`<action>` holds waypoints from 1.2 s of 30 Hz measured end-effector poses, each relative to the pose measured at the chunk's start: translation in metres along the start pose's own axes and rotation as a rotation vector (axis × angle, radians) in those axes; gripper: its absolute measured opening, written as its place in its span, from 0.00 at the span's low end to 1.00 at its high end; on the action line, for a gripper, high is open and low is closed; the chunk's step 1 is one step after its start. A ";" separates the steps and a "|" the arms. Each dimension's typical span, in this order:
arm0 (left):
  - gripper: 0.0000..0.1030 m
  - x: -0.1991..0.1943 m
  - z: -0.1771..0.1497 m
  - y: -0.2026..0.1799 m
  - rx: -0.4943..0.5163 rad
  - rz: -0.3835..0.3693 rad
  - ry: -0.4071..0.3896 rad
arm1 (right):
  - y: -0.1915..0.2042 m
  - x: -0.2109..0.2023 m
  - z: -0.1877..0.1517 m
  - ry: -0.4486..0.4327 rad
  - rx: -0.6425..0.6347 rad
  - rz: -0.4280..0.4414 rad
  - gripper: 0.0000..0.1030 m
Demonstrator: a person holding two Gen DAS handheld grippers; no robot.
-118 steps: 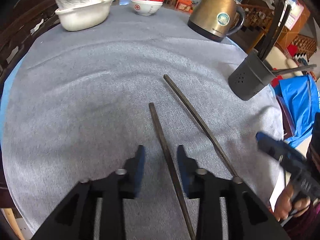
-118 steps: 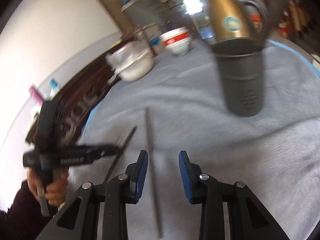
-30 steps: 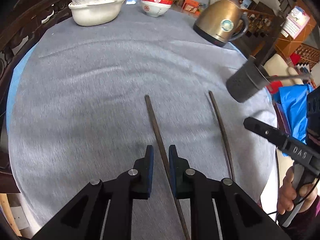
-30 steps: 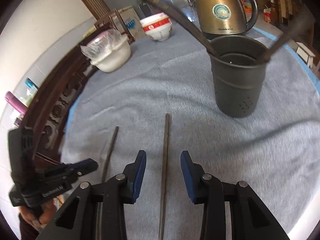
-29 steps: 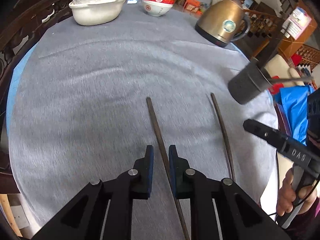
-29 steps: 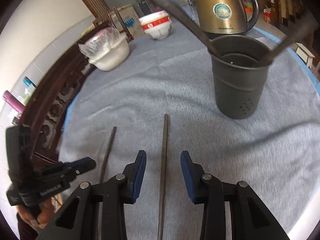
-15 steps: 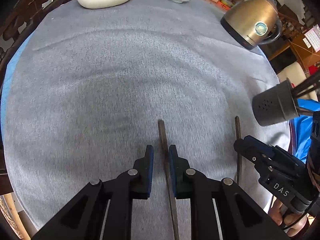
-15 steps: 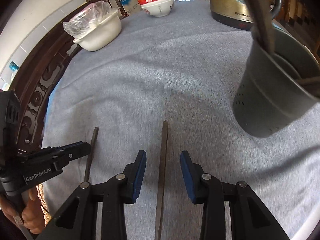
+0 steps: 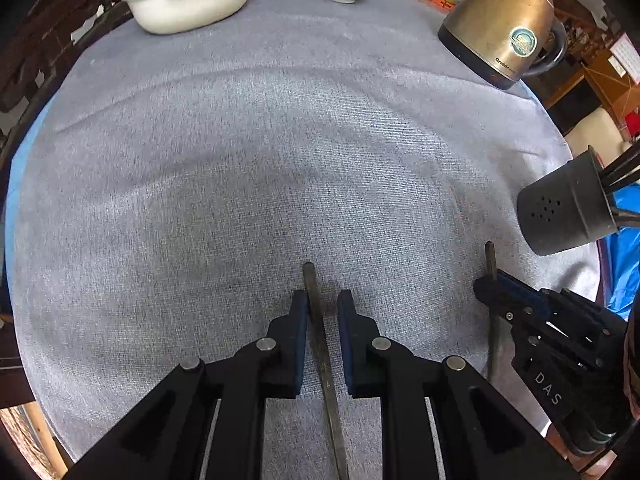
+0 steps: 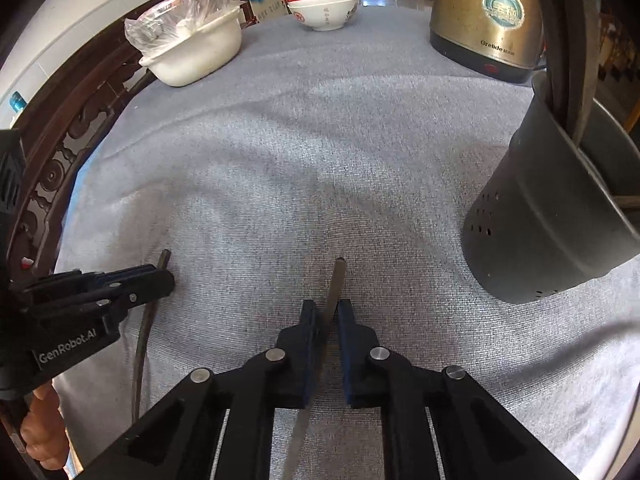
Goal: Organize utensils
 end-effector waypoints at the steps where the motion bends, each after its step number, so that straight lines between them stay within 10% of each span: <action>1: 0.12 0.001 0.001 -0.001 0.002 0.007 -0.005 | 0.000 0.000 0.000 -0.006 -0.006 -0.010 0.08; 36: 0.05 -0.146 -0.038 -0.043 0.047 -0.059 -0.300 | -0.005 -0.175 -0.024 -0.400 0.073 0.250 0.06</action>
Point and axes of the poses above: each gripper's, at about its wrist camera, not at the fingertips, and x roughly the way its jaws point, y to its left, z to its top, the point moved 10 cm from there along x, roughly the way its jaws point, and after that the axes turned 8 degrees about y, right-handed, at the moved point
